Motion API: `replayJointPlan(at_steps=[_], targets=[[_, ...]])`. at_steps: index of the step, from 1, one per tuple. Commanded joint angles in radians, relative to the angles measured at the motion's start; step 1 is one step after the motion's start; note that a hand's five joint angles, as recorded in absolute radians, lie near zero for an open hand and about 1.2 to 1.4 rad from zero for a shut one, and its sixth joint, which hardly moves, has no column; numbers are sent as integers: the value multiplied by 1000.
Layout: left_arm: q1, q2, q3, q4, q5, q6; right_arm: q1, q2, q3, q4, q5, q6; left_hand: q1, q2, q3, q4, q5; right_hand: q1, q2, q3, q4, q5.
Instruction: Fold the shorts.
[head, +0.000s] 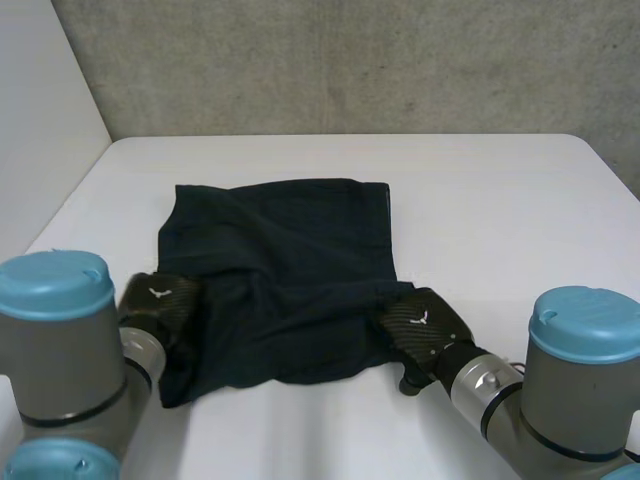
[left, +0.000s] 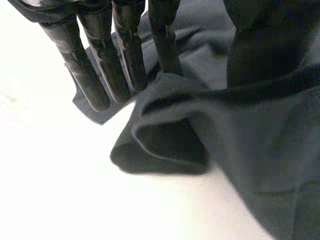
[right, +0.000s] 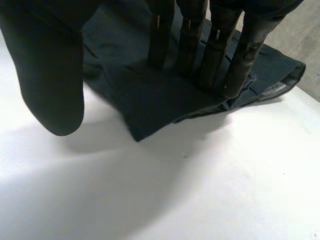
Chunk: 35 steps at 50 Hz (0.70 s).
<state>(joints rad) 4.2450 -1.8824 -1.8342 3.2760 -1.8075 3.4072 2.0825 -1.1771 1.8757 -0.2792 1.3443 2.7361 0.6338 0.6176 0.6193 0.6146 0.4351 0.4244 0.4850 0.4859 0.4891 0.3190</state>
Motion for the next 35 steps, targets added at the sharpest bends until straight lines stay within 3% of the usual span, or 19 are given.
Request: replayJointPlan(at_steps=[1,12,16,19,25,35], targets=[[61,-9,-30,10,3,109,-1,21,-13,-18,7,-6,29,45,43,48,53,177,116,116,112,108],[35,100,-57,13,11,109,5,54,-53,-28,13,11,-15,1,-1,4,9,359,298,297,294,290],[38,127,-77,13,29,113,16,77,-78,-28,21,11,-27,-11,-12,-8,-3,667,606,605,602,598],[44,178,-109,13,123,115,16,85,-96,-21,44,10,-30,-14,-15,-11,-6,971,911,910,907,902],[59,213,-178,10,284,119,7,62,-95,-11,75,13,-100,-84,-86,-81,-76,972,911,910,907,903],[76,242,-283,10,296,119,5,-29,-58,-8,73,13,-147,-131,-133,-128,-123,972,911,910,907,903]])
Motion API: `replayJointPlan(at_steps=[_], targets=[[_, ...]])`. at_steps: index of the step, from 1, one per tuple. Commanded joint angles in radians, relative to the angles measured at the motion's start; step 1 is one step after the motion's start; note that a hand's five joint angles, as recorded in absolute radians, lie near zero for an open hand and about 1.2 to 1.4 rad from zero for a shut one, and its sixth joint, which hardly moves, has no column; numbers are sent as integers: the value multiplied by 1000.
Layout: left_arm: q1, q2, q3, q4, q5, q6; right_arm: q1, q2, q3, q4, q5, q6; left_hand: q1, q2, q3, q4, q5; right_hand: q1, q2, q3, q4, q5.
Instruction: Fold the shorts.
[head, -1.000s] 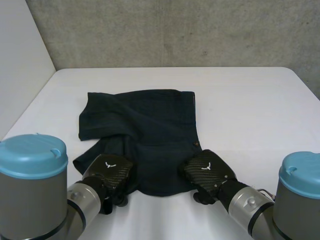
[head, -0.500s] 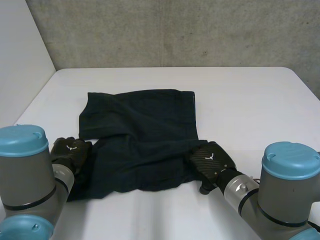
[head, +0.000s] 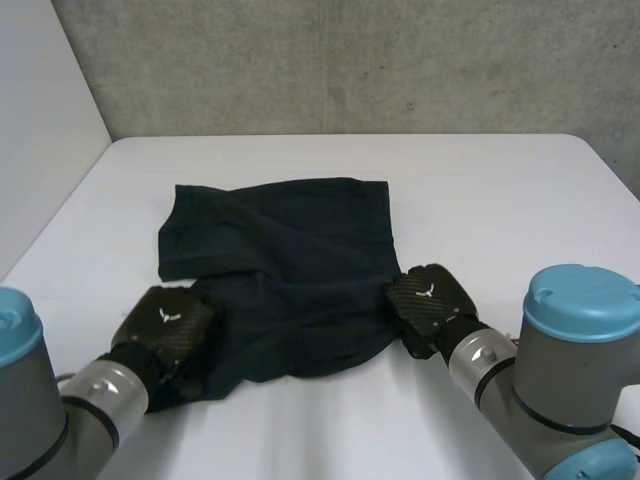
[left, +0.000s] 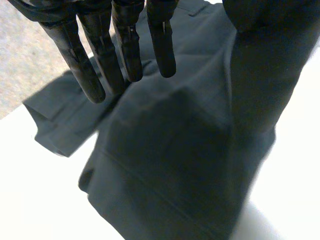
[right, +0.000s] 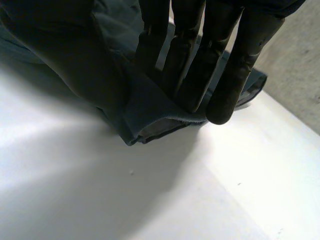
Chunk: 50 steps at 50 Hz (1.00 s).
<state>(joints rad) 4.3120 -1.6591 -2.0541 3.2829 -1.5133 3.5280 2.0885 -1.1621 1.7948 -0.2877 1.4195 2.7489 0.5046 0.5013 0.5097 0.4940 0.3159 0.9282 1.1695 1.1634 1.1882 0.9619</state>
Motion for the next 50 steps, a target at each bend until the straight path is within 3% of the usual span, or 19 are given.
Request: replayJointPlan(at_steps=[1,10,19,34,37,44,50], targets=[[9,21,-66,3,2,-1,-1,-45,24,-1,-2,2,-18,-15,-23,-7,-4,468,227,233,208,260],[6,4,-74,9,-4,-1,2,-47,24,-1,1,0,-15,-12,-20,-5,-1,468,227,233,208,260],[11,-44,-74,92,-80,0,-4,-56,26,1,7,0,87,91,82,98,101,468,227,233,208,260],[6,-64,-92,101,-85,-1,-22,-82,38,1,7,0,184,188,179,195,199,468,227,233,208,260],[6,-68,-89,103,-87,-1,-25,-82,38,1,7,0,261,264,255,271,275,468,227,233,208,260],[17,-68,-84,136,-113,-1,-30,-88,29,10,6,-6,850,853,845,861,864,468,227,233,208,260],[12,7,-78,92,-111,23,-31,-137,-55,227,-17,-44,892,895,887,902,906,468,227,233,208,260]])
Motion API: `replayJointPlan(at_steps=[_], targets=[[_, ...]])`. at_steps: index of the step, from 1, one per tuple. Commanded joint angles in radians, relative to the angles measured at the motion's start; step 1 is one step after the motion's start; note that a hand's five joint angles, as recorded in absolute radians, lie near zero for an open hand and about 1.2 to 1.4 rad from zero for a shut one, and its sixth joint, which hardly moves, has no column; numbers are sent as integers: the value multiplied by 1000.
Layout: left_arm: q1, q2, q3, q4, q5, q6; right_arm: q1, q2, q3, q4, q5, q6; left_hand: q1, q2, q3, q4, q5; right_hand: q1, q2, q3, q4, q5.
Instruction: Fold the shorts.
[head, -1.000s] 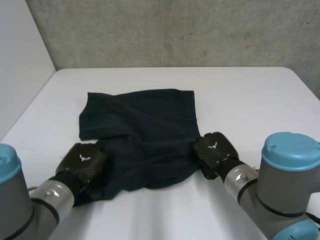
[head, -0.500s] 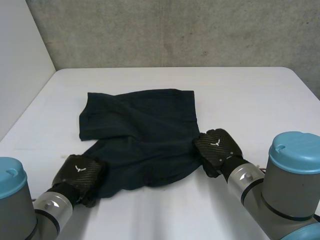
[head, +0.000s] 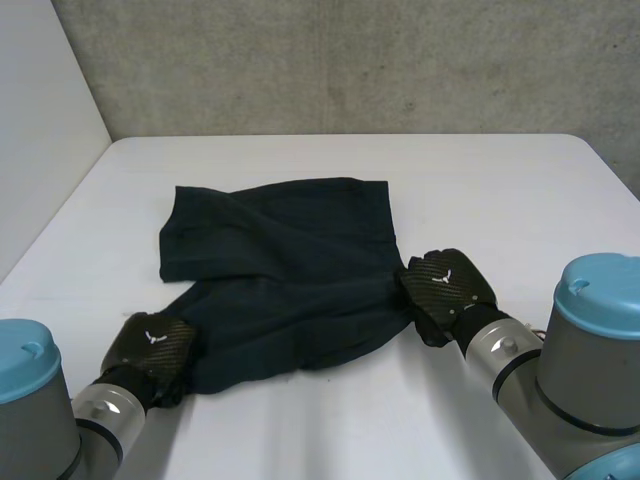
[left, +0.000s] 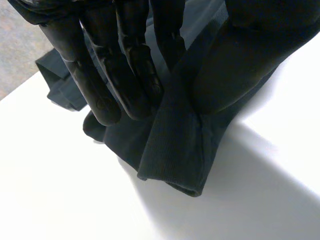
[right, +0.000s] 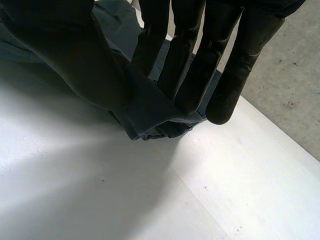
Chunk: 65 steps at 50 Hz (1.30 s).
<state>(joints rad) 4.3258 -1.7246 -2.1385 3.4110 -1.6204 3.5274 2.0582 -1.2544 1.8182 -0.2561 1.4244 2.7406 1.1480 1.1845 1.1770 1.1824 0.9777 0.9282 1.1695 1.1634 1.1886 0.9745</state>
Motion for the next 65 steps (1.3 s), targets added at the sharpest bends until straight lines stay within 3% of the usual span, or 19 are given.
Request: replayJointPlan(at_steps=[1,6,10,12,15,22,28,35,45,48,49,51,57,65], targets=[[0,97,6,-56,-3,37,-1,-54,-94,237,-27,-50,248,212,219,214,244,468,227,233,208,247],[-14,229,25,-231,5,133,-32,-125,-166,506,-59,-220,248,212,219,214,244,468,227,233,208,247],[-49,339,40,-433,7,220,-64,-212,-183,797,-73,-450,248,212,219,214,244,468,227,233,208,247],[-70,387,40,-540,10,272,-69,-233,-178,879,-78,-511,248,212,219,214,244,468,227,233,208,247],[-84,416,38,-596,19,311,-90,-255,-180,956,-79,-578,248,212,219,214,244,468,227,233,208,247],[-83,370,51,-481,22,335,-127,-223,-142,911,-87,-579,248,212,219,214,244,468,227,233,208,247],[-78,182,124,-279,16,335,-118,-136,-149,798,-73,-564,248,212,219,214,244,468,227,233,208,247],[-70,-36,274,-133,10,340,-113,-50,-195,614,-61,-440,248,212,219,214,244,468,227,233,208,247],[-100,-118,338,-130,-50,332,-127,6,-275,600,-65,-173,248,212,219,214,244,468,227,233,208,247],[-112,-113,328,-128,-62,332,-144,6,-290,609,-70,-127,248,212,219,214,244,229,-12,-6,-31,8],[-113,-113,327,-128,-64,332,-162,4,-299,629,-80,-105,248,212,219,214,244,22,-219,-213,-238,-199],[-113,-112,325,-131,-64,332,-179,4,-309,665,-97,-88,248,212,219,214,244,-167,-409,-402,-428,-388],[-112,-89,315,-133,-64,331,-219,10,-353,860,-208,-39,248,212,219,214,244,-435,-676,-670,-695,-655],[-117,-63,292,-133,-64,329,-236,12,-347,888,-271,43,248,212,219,214,244,-520,-762,-755,-781,-741]])
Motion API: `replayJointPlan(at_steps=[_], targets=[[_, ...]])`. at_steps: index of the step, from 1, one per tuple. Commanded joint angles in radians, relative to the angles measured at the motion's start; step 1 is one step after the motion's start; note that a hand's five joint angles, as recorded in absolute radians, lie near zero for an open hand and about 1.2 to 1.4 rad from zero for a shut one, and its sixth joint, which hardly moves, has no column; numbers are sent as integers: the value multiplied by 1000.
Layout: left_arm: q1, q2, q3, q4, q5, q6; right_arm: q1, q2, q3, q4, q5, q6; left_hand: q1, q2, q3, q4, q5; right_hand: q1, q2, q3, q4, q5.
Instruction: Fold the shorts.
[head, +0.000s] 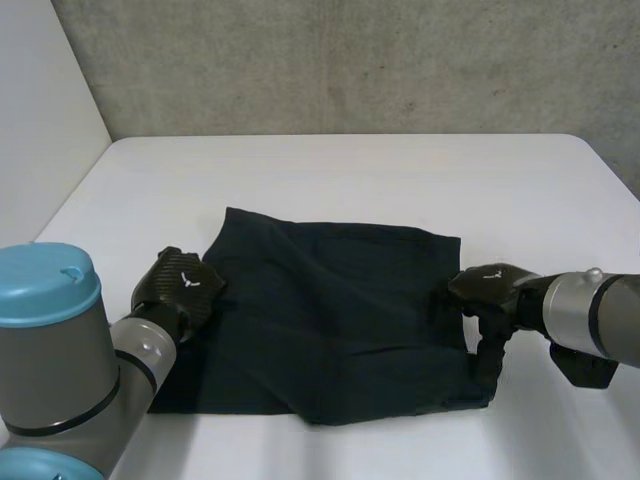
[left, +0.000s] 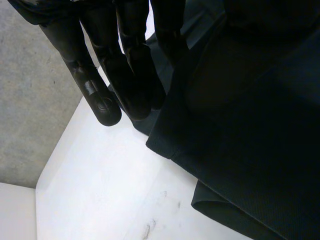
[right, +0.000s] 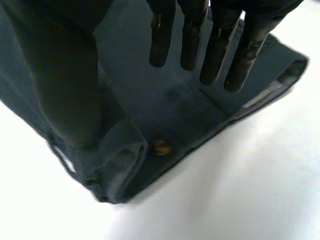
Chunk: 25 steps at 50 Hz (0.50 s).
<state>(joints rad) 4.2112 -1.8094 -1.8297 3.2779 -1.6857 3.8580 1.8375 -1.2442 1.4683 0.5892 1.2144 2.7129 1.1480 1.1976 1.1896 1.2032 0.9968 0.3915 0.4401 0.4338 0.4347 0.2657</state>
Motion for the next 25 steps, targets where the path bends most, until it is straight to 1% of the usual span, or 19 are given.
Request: replayJointPlan(at_steps=[1,11,13,15,16,17,18,19,24,25], targets=[[0,22,-17,0,1,-2,-15,2,6,43,-61,77,248,199,207,193,225,16,-32,-26,-27,-32],[7,7,-8,6,3,-2,-12,-6,53,57,-61,84,248,199,207,193,225,31,-17,-11,-12,-18],[10,5,-6,6,3,-2,-12,-7,81,55,-62,73,248,199,207,193,225,52,3,9,8,3],[12,5,-6,6,4,-3,-14,-9,112,50,-61,67,248,199,207,193,225,125,76,82,81,76],[12,4,-8,8,6,-3,-14,-9,121,43,-56,67,248,199,207,193,225,206,158,164,163,158],[12,4,-10,6,8,-3,-14,-9,127,34,-56,64,248,199,207,193,225,353,304,310,309,304],[12,2,-10,6,8,-3,-11,-12,136,11,-64,56,248,199,207,193,225,793,744,751,750,744],[12,-5,-11,6,11,-3,-10,-12,136,-8,-65,50,248,199,207,193,225,1003,954,960,959,954],[12,-42,9,15,14,6,-1,-24,112,-178,-26,-11,248,199,207,193,225,1005,956,962,962,956],[12,-48,16,22,14,6,3,-29,83,-230,-1,-47,248,199,207,193,225,1005,956,962,962,956]])
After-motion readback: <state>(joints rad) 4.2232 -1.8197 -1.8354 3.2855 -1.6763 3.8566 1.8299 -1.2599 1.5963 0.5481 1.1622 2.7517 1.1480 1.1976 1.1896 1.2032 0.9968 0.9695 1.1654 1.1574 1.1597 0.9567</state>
